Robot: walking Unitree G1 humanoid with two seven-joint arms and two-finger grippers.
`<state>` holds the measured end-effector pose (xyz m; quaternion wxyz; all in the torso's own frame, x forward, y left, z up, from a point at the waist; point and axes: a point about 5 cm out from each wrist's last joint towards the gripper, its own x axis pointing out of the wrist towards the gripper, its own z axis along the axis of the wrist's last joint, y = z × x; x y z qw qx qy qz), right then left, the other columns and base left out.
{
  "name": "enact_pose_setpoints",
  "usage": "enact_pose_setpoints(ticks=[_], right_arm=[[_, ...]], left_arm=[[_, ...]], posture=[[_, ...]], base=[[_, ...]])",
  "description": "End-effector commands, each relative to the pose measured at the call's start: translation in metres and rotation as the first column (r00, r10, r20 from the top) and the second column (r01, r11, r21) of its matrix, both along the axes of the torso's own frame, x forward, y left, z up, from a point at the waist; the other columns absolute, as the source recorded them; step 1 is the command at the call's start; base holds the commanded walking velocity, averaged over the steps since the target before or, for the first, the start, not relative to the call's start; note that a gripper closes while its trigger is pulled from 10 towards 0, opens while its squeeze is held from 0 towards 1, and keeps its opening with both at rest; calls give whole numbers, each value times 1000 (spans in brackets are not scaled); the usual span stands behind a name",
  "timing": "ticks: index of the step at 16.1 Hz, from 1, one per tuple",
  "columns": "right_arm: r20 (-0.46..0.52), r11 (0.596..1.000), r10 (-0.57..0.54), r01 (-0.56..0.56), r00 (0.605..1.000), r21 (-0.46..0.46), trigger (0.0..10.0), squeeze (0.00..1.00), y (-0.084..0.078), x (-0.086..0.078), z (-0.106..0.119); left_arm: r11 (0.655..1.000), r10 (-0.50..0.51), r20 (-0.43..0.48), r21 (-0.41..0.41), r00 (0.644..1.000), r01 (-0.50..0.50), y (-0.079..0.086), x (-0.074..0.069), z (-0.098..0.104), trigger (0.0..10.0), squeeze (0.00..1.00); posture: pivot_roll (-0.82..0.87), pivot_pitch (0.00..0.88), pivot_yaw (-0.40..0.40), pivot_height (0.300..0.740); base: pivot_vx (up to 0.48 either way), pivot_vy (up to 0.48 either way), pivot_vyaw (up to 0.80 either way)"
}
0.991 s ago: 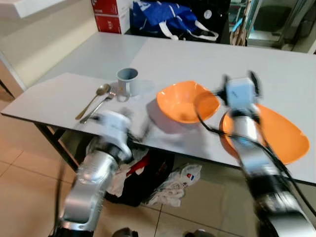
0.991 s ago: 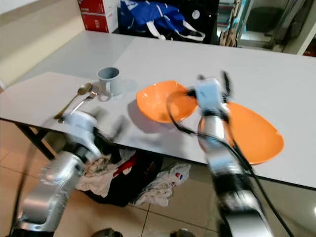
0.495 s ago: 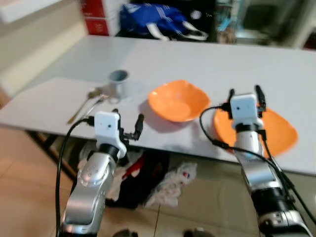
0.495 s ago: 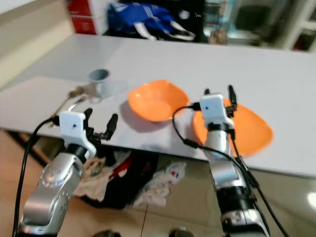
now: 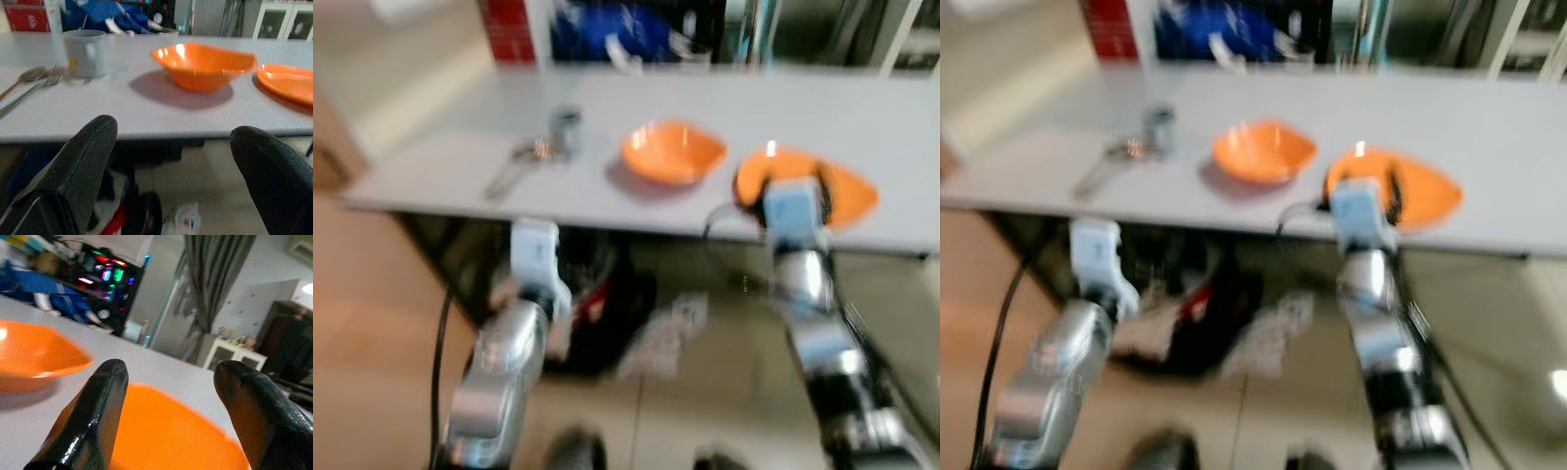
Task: Setting the table
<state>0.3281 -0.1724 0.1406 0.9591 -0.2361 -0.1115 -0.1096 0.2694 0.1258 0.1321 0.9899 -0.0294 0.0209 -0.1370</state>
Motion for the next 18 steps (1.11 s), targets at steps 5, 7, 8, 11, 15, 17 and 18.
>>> enact_pose_setpoints(ticks=[5,7,8,11,15,17,18], right_arm=[[8,998,52,-52,999,30,10000,0,7,-1,5],[17,995,85,-85,996,43,10000,0,12,-2,7],[32,989,139,-141,990,45,10000,0,16,-8,11],[48,979,191,-193,980,62,10000,0,20,-15,15],[9,974,206,-206,979,97,10000,0,20,-14,11],[-5,971,212,-210,977,117,10000,0,20,-16,9],[-5,969,219,-217,976,115,10000,0,20,-17,8]], left_arm=[[999,11,41,48,999,-13,0,15,8,10000,0],[997,11,47,77,999,-15,0,19,10,10000,0],[996,16,44,84,999,-20,-1,21,10,10000,0],[997,21,25,68,999,-23,-5,22,6,10000,0],[999,53,9,13,999,-53,-1,27,9,10000,0],[997,73,-11,-18,997,-73,1,27,8,10000,0],[996,82,-21,-28,996,-83,2,27,7,10000,0]], posture=[[-51,0,48,728],[-51,0,49,728],[-50,0,44,728],[-64,0,48,728],[-50,9,34,728],[-47,11,32,728],[-45,6,33,728]], base=[[-50,178,0],[0,0,0],[0,0,0],[0,0,0],[0,357,0],[0,476,0],[0,476,0]])
